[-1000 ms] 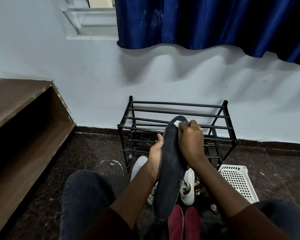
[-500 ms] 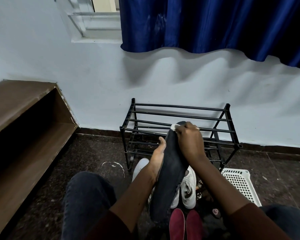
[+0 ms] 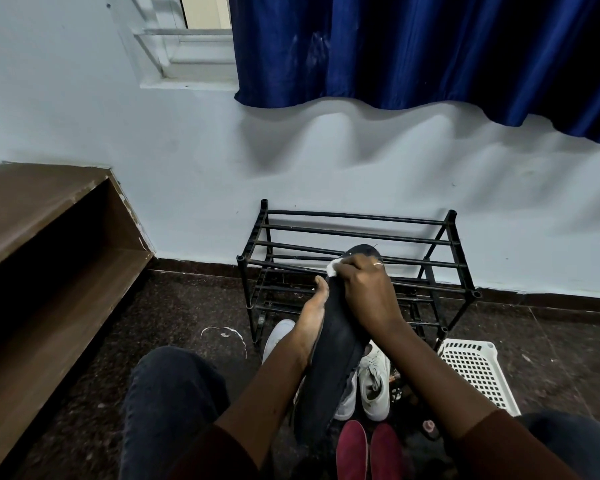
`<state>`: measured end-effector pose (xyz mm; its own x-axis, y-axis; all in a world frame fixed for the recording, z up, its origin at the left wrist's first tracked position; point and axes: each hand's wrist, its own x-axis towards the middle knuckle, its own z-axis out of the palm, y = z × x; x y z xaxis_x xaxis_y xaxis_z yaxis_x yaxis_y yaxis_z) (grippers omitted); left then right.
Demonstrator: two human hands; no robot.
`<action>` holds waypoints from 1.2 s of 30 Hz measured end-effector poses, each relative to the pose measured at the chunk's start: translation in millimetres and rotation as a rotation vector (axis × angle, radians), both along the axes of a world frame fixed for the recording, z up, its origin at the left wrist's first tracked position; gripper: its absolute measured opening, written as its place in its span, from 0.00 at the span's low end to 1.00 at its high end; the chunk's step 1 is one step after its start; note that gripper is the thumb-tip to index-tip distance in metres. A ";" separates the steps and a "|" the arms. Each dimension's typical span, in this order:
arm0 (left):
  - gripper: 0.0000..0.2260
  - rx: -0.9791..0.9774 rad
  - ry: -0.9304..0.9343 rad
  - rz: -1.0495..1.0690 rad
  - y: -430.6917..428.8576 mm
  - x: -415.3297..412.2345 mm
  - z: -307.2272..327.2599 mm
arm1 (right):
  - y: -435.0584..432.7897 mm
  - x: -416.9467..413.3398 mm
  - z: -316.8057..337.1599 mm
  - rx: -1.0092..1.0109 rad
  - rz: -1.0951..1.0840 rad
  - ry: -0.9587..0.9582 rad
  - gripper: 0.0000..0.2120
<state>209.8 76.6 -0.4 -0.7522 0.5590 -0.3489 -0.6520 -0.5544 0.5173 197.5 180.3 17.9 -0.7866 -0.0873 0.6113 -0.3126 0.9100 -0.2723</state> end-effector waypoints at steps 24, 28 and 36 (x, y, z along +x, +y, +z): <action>0.33 0.091 0.054 0.044 -14.7 -13.2 -16.5 | -8.9 29.9 -8.9 -0.077 0.091 -0.105 0.13; 0.32 0.100 0.147 0.003 -20.7 -18.6 -16.5 | -9.4 32.6 -5.9 0.020 0.137 -0.086 0.12; 0.29 0.198 0.177 -0.032 -35.6 -22.5 -9.0 | -16.8 40.2 -0.6 -0.050 0.205 -0.043 0.11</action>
<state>187.3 41.1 -9.4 -0.7723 0.6280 -0.0954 -0.5802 -0.6364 0.5083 237.7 163.4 17.3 -0.7806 -0.2187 0.5855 -0.4773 0.8134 -0.3326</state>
